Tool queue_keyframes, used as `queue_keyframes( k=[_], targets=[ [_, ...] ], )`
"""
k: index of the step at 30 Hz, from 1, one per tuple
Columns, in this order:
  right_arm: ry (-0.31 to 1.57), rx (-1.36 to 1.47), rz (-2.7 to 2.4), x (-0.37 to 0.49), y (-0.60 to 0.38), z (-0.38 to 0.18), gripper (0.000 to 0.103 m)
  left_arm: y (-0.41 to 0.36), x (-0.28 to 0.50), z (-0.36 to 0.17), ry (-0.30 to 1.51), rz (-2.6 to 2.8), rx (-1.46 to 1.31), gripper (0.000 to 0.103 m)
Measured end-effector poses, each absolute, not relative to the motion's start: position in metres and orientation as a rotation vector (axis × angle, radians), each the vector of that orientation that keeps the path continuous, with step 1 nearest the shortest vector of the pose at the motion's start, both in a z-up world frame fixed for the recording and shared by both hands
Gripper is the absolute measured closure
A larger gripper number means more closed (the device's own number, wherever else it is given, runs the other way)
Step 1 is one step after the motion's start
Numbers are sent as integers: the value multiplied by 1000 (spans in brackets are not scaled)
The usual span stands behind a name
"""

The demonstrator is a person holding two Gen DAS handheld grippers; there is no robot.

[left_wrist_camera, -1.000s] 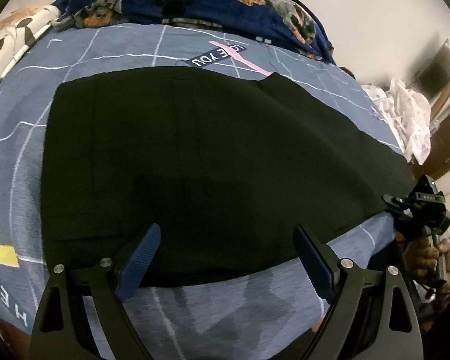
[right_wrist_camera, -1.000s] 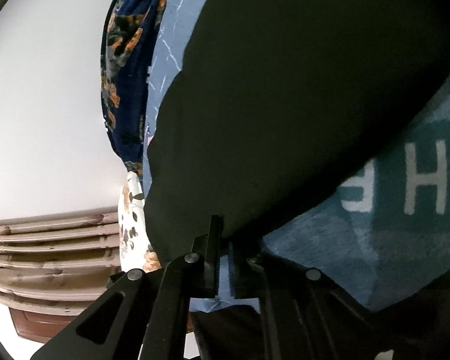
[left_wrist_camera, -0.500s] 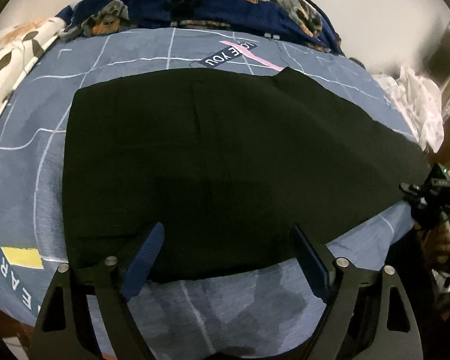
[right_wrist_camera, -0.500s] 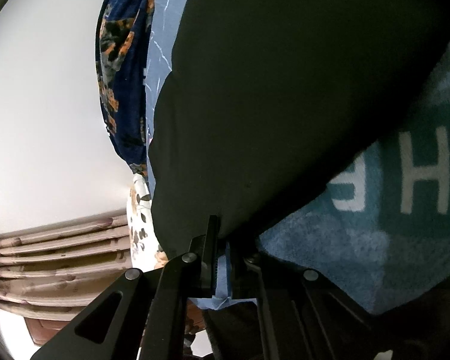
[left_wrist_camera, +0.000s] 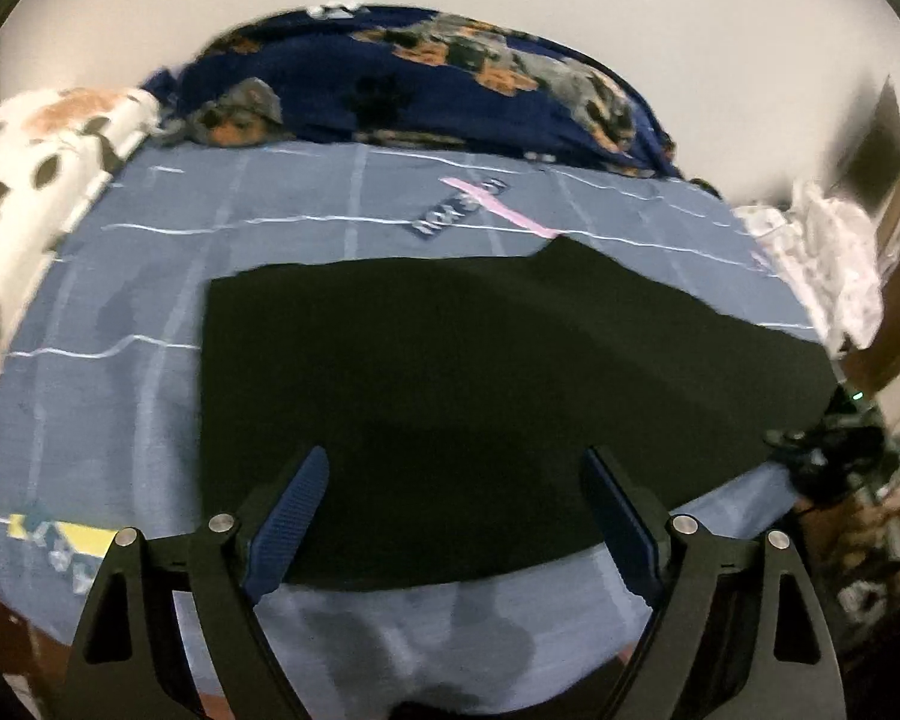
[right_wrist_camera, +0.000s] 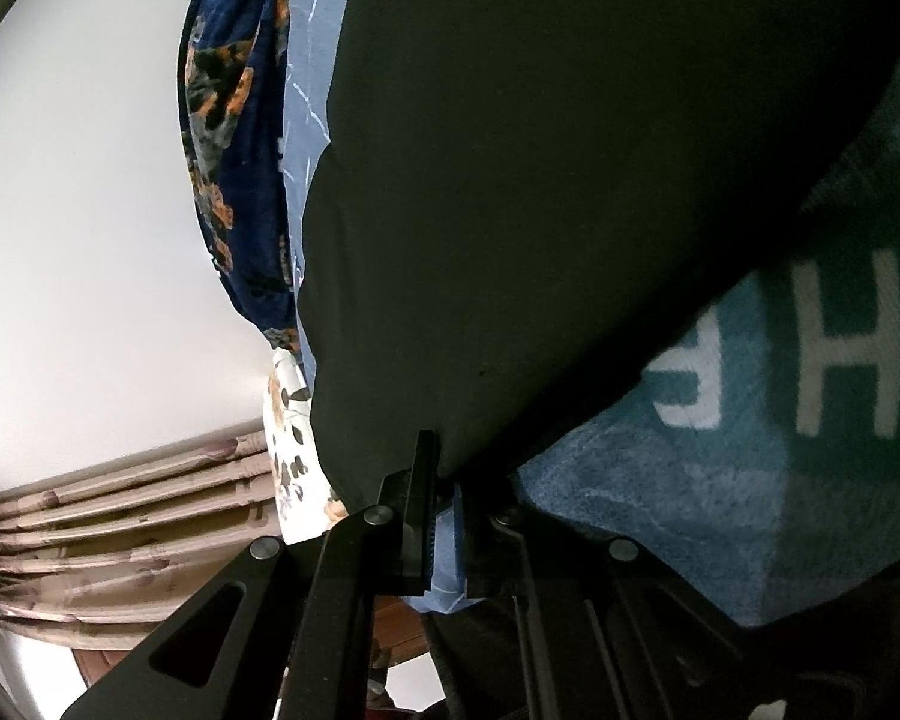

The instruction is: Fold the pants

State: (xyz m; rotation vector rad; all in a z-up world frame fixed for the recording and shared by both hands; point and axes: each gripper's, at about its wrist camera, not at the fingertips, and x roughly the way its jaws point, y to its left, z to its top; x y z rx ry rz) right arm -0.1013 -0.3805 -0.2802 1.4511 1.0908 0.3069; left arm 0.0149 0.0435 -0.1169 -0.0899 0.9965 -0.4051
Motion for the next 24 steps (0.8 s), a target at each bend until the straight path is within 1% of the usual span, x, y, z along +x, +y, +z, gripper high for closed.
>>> queue_keyframes(
  k=[6, 11, 16, 19, 20, 21, 23, 24],
  targets=[
    [1087, 1502, 308, -103, -382, -285, 101, -28, 33, -116, 1017, -595, -120, 17],
    [1096, 1540, 306, -106, -385, -287, 100, -104, 29, -110, 960, -746, -63, 17],
    [1096, 1566, 303, -109, -395, -286, 94, -144, 32, -136, 988, -797, -14, 17],
    [1116, 1550, 310, -115, -401, -280, 85, -150, 37, -156, 1036, -769, 3, 17],
    [1141, 1517, 306, -118, -404, -274, 71, -148, 39, -162, 1051, -759, 1, 17],
    [1152, 1475, 306, -122, -408, -266, 64, -147, 40, -165, 1060, -752, -5, 17],
    [1146, 1296, 318, -127, -415, -236, 63, -143, 40, -170, 1067, -747, -22, 17],
    [1111, 1190, 324, -128, -420, -216, 63, -141, 39, -171, 1065, -746, -30, 17]
  ],
)
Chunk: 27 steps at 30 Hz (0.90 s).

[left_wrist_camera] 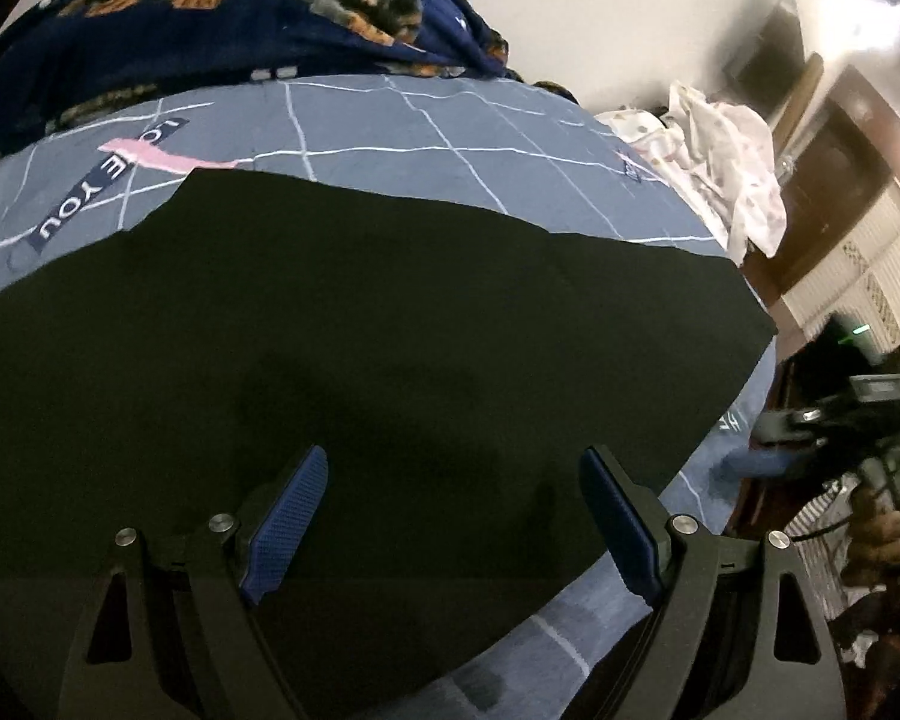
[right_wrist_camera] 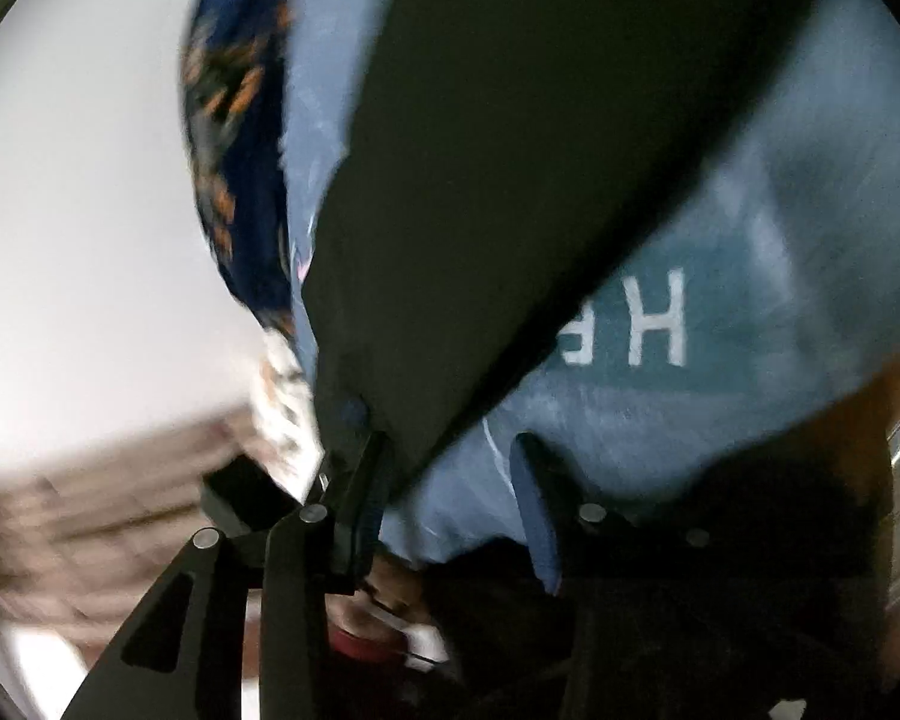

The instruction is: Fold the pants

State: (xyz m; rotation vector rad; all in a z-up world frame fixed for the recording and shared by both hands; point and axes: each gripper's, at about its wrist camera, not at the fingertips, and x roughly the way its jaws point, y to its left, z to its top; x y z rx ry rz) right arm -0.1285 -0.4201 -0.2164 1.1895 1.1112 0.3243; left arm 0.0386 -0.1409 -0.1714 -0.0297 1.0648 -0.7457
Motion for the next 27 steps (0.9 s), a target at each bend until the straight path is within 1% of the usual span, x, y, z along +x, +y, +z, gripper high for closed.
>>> queue_keyframes(
  k=[4, 6, 8, 11, 13, 16, 17, 18, 22, 23, 27],
  targets=[
    [946, 962, 299, -112, -440, -165, 63, -139, 35, -176, 1053, -738, -27, 17],
    [911, 923, 319, -92, -439, -159, 63, -143, 32, -176, 1047, -731, 7, 17],
    [928, 865, 333, -65, -429, -164, 65, -148, 27, -176, 1038, -721, 66, 17],
    [1017, 758, 369, -26, -404, -184, 72, -152, 23, -177, 1028, -710, 120, 17],
    [1043, 705, 347, -12, -402, -192, 72, -153, 22, -178, 1024, -705, 134, 17],
    [1054, 710, 288, -2, -423, -206, 73, -152, 22, -178, 1027, -707, 124, 17],
    [1049, 729, 275, -1, -435, -209, 83, -151, 22, -178, 1029, -709, 119, 17],
    [1043, 765, 263, -1, -450, -214, 86, -151, 23, -178, 1031, -711, 115, 17],
    [994, 850, 185, -7, -515, -218, 87, -152, 24, -178, 1038, -711, 115, 17],
    [977, 866, 165, -11, -533, -218, 89, -152, 24, -178, 1039, -710, 115, 17],
    [870, 914, -26, -40, -618, -214, 89, -151, 25, -178, 1039, -712, 109, 15]
  ],
)
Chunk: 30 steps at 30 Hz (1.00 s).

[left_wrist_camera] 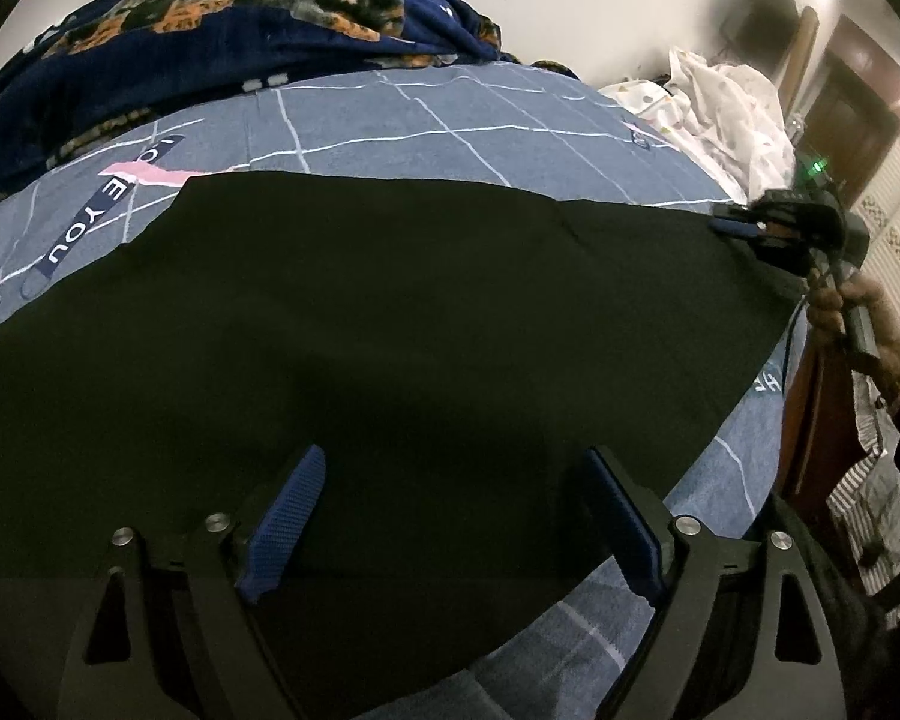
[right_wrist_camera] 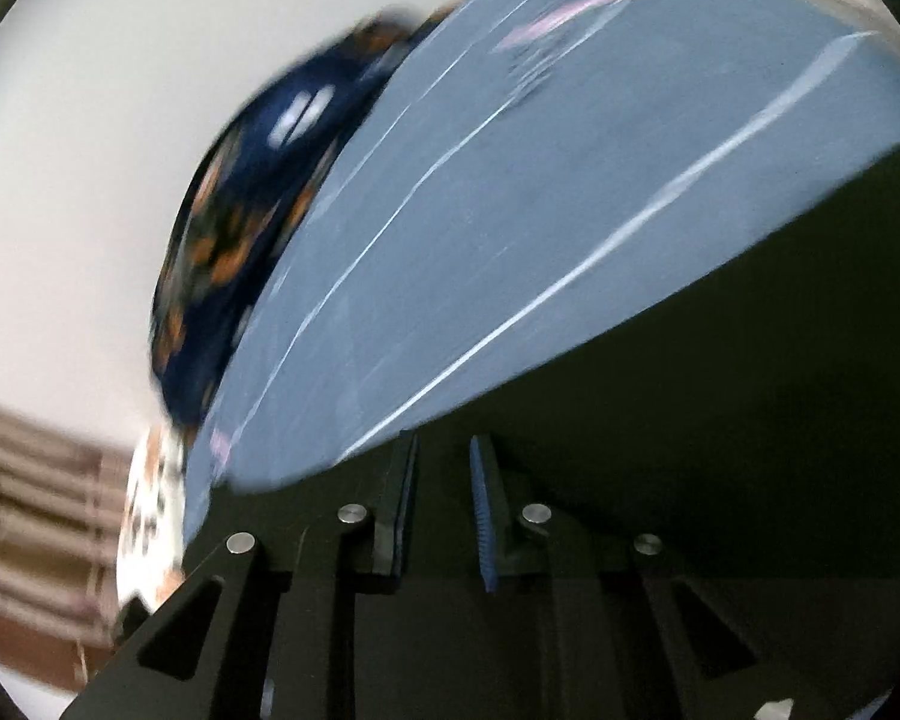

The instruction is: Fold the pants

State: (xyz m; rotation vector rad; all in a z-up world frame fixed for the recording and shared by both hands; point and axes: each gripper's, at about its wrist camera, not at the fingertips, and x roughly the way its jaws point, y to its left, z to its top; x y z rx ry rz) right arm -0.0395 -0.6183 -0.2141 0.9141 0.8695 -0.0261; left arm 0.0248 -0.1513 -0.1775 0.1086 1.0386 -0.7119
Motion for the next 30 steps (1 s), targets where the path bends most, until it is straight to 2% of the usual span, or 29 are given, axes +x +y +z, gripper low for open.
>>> queue_keyframes(
  k=[4, 6, 10, 16, 18, 22, 24, 30],
  targets=[
    [720, 994, -230, -95, -697, -210, 90, -153, 27, -178, 1041, -713, 115, 13],
    [623, 1066, -310, -132, -725, -208, 81, -155, 28, -179, 1044, -713, 119, 11],
    [493, 1226, -318, -201, -758, -223, 80, -156, 27, -178, 1044, -712, 121, 10],
    [495, 1266, -221, -227, -754, -237, 71, -153, 30, -178, 1056, -721, 85, 10],
    [520, 1250, -193, -221, -745, -239, 62, -153, 31, -178, 1061, -720, 70, 10],
    [525, 1270, -164, -209, -735, -241, 61, -154, 31, -178, 1063, -711, 75, 10],
    [509, 1308, -121, -208, -727, -243, 54, -154, 30, -178, 1061, -707, 78, 10],
    [553, 1344, -3, -193, -702, -249, 54, -155, 30, -178, 1063, -700, 77, 9]
  ],
)
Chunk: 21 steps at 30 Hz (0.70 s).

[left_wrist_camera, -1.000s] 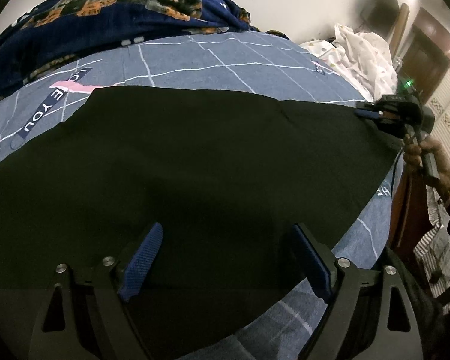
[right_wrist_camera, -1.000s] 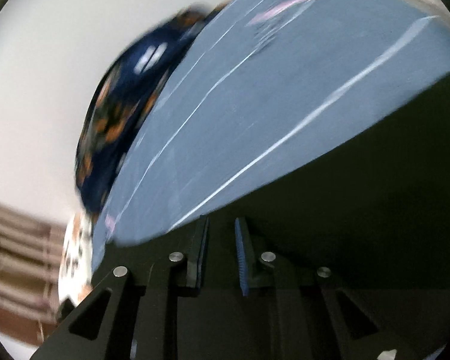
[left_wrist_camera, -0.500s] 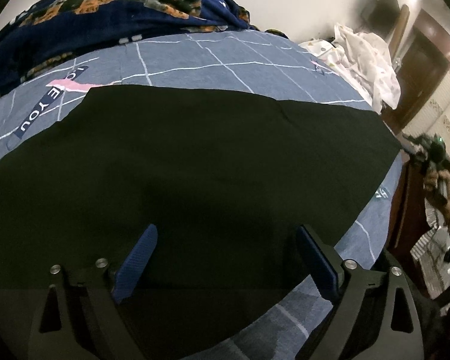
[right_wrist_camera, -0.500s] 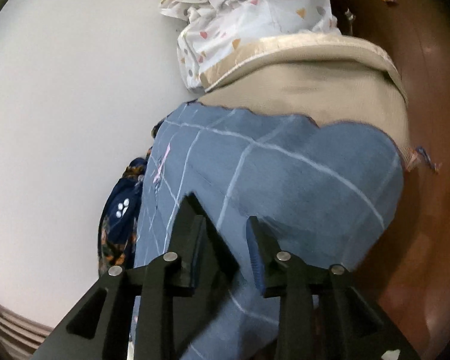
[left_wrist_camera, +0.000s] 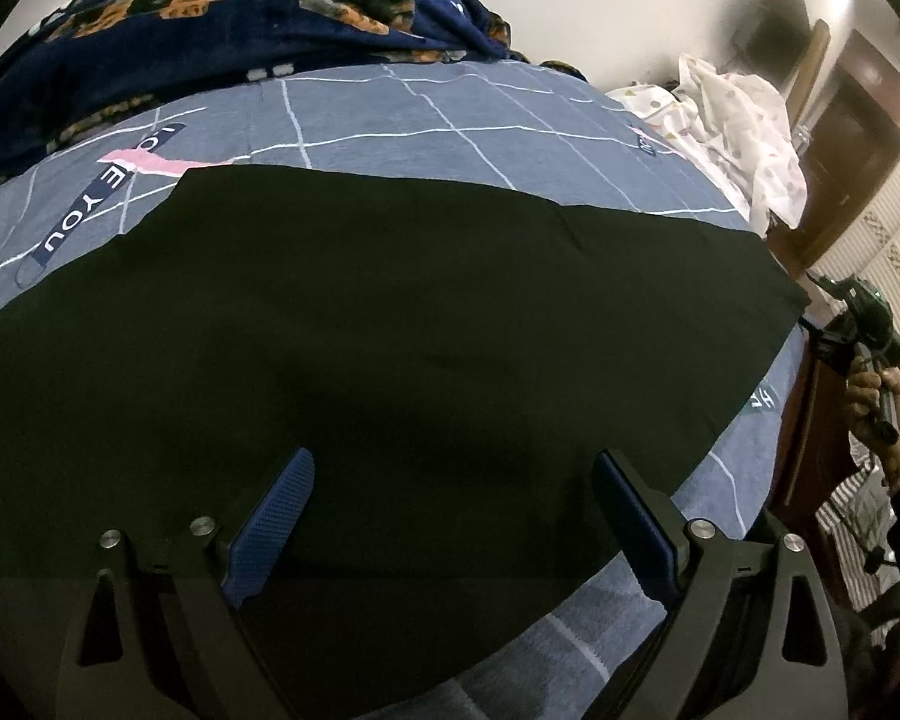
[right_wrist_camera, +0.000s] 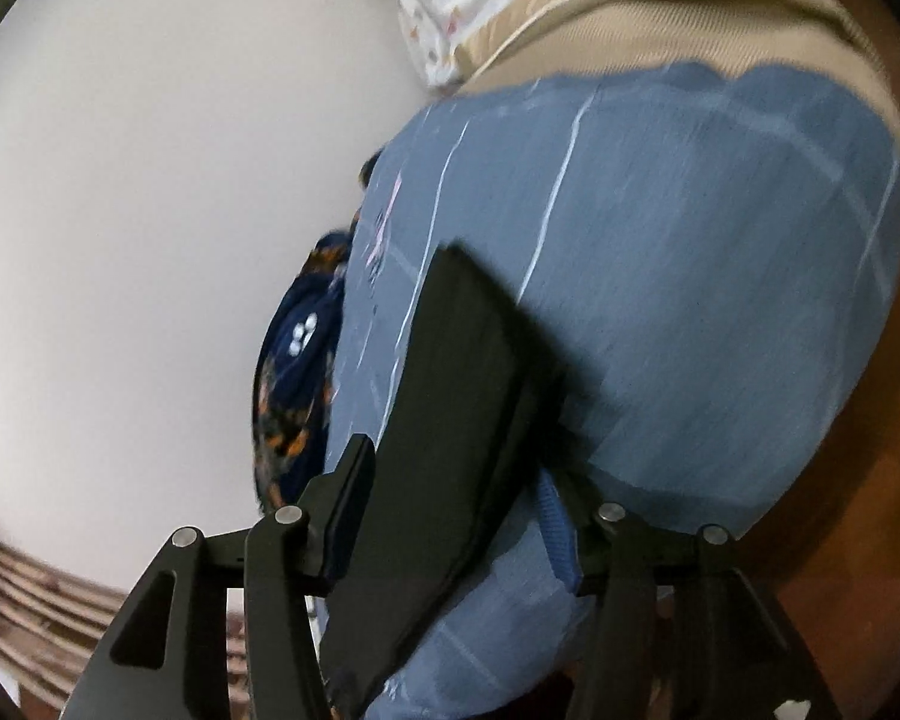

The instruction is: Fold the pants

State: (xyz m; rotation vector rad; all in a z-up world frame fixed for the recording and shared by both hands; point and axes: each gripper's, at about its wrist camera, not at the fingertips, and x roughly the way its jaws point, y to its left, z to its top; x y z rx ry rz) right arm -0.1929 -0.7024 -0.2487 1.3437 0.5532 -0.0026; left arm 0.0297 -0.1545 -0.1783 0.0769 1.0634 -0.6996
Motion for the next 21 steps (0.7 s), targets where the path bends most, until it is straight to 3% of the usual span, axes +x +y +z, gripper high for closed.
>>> queue_keyframes(
  k=[8, 11, 21],
  targets=[
    [587, 1310, -74, -167, -695, -240, 57, -153, 29, -178, 1058, -701, 75, 9],
    [698, 1227, -168, -155, -690, -236, 91, -153, 30, -179, 1056, -700, 73, 9],
    [688, 1144, -182, -145, -671, -207, 91, -148, 31, -170, 1029, -585, 109, 9]
  ],
)
